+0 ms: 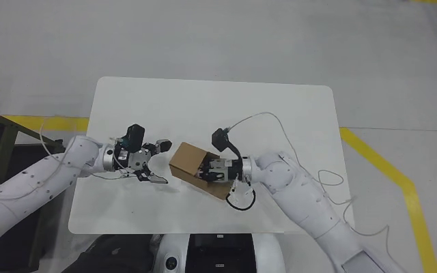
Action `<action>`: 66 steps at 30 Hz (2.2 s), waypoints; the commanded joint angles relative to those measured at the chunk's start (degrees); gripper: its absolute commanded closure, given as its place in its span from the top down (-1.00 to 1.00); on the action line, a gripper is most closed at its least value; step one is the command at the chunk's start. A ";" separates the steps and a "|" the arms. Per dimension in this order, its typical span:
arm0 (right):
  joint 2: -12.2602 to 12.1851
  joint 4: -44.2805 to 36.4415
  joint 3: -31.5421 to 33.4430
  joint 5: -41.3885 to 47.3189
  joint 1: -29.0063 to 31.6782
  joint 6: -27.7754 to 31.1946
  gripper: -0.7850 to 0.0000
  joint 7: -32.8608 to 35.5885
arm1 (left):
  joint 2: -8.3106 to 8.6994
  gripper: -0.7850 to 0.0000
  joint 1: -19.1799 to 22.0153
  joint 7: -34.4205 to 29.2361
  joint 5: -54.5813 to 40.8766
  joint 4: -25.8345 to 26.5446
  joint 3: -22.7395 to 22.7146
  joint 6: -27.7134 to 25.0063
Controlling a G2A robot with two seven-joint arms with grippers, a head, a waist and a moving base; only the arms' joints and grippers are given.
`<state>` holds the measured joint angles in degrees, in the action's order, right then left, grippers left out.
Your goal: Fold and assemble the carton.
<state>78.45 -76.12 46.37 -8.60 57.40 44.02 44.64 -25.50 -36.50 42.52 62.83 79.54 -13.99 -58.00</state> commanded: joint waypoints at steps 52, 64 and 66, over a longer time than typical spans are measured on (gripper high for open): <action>0.87 10.86 -8.78 8.62 -10.77 12.52 0.25 -1.04 | -1.24 0.50 2.62 3.77 0.23 2.24 4.25 0.00; -0.94 7.86 -4.87 5.86 -7.64 11.22 0.78 -4.08 | -1.03 -0.04 2.84 3.78 -3.63 1.50 4.25 0.00; -1.22 7.64 -3.82 5.49 -7.14 10.99 0.80 -5.47 | -1.01 -0.09 2.90 3.78 -4.26 1.33 4.25 0.00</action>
<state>77.40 -68.36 41.85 -2.90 49.96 55.09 40.12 -26.53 -33.64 46.30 58.99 80.99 -9.74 -58.00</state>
